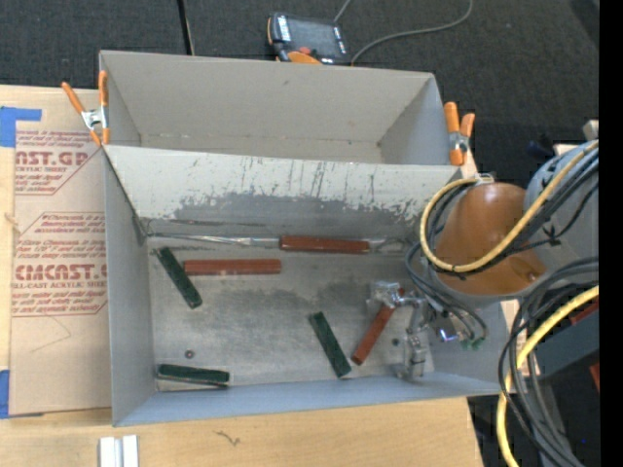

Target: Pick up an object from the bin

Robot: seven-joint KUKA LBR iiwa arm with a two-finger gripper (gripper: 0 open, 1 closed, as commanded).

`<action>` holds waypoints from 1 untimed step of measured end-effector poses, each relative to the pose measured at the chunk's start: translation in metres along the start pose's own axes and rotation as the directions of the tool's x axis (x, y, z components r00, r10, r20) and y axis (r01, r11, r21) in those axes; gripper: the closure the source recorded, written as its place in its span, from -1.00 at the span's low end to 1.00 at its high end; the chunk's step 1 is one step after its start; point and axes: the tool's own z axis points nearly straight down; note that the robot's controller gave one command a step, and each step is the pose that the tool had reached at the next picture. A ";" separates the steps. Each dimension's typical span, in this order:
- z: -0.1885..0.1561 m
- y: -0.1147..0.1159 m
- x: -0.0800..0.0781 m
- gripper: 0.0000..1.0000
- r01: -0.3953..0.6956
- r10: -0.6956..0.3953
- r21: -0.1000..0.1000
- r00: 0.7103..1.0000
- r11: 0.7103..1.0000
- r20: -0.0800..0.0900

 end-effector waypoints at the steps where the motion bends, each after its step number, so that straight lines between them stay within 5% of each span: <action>1: 0.000 0.004 0.000 1.00 0.007 -0.007 -0.003 1.000 1.000 -0.003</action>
Offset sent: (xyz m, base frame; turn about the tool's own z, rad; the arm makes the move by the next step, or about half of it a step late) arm 0.0000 0.0000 0.0000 0.0000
